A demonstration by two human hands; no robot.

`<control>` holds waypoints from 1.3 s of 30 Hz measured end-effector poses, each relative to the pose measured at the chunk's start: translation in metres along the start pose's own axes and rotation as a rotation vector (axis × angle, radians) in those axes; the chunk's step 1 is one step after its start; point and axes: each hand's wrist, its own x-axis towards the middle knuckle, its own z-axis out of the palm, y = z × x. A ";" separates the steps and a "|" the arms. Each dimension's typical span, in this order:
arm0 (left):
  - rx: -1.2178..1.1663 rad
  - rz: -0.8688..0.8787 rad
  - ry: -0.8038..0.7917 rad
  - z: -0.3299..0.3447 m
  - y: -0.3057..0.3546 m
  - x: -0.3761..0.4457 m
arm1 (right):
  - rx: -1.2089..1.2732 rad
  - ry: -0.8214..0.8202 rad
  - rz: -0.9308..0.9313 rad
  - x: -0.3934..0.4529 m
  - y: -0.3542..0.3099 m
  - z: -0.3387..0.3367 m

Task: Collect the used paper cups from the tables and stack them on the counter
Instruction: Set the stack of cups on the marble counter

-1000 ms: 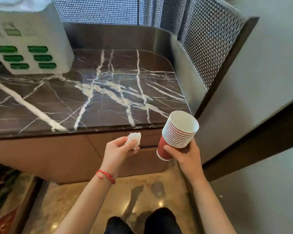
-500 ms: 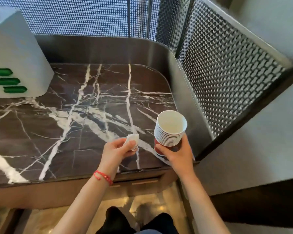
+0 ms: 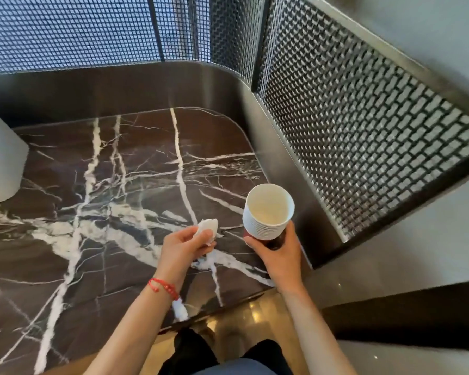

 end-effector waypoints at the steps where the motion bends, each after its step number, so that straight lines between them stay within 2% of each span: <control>1: 0.005 -0.008 -0.011 0.000 0.001 0.002 | -0.003 0.020 0.008 0.000 0.001 0.001; 20: -0.022 -0.022 -0.053 0.007 0.011 0.053 | -0.009 0.242 -0.017 0.070 -0.007 0.034; 39: -0.059 -0.020 -0.034 0.004 0.023 0.087 | 0.024 0.282 -0.006 0.120 -0.015 0.069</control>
